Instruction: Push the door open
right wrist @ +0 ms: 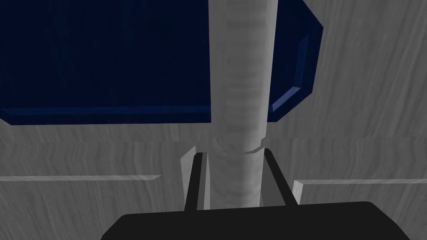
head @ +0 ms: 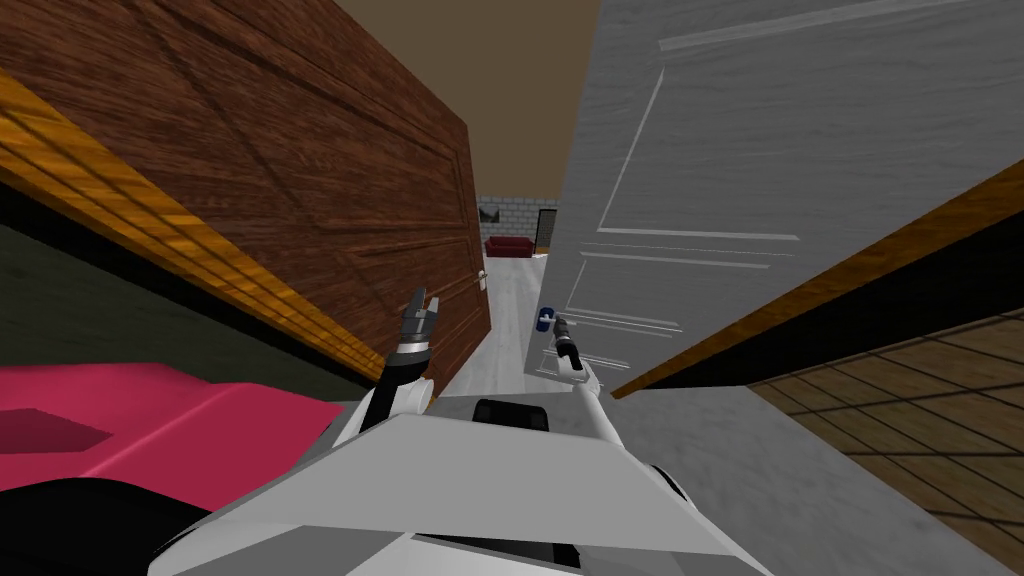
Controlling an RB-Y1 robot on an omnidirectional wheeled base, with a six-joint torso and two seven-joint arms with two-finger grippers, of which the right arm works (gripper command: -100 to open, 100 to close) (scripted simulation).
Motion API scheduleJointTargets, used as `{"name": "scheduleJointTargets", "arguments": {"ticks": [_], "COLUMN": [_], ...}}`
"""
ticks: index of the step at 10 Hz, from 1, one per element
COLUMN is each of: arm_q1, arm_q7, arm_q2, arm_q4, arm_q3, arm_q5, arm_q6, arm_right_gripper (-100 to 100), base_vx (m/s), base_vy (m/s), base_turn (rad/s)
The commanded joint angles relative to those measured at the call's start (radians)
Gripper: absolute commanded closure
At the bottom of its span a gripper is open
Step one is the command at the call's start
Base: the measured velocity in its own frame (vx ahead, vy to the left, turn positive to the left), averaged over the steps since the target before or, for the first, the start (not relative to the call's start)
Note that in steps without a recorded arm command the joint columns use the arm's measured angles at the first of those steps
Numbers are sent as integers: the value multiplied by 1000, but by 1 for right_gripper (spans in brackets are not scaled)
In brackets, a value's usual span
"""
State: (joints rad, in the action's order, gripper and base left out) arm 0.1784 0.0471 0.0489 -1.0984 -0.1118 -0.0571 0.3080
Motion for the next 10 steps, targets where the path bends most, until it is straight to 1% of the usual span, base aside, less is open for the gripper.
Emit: {"name": "scheduleJointTargets", "arguments": {"ticks": [1,3,6,8,10], "arm_q1": [16,20,25,29,33], "arm_q7": [-6,-18,-30,-41,-49], "arm_q2": [15,13,8,1,-6], "arm_q4": [11,16,21,26,30], "arm_q3": [-28,-57,-85,-114,-133], "arm_q5": [4,7,10,13,16], "arm_q6": [6,6,7,7,7], "arm_right_gripper": [100,100,100,100,100], "base_vx": [118,133,155,137,160], "base_vy": [56,89,87,105,74], "base_turn": [-62,-104,-83,-115,-85]}}
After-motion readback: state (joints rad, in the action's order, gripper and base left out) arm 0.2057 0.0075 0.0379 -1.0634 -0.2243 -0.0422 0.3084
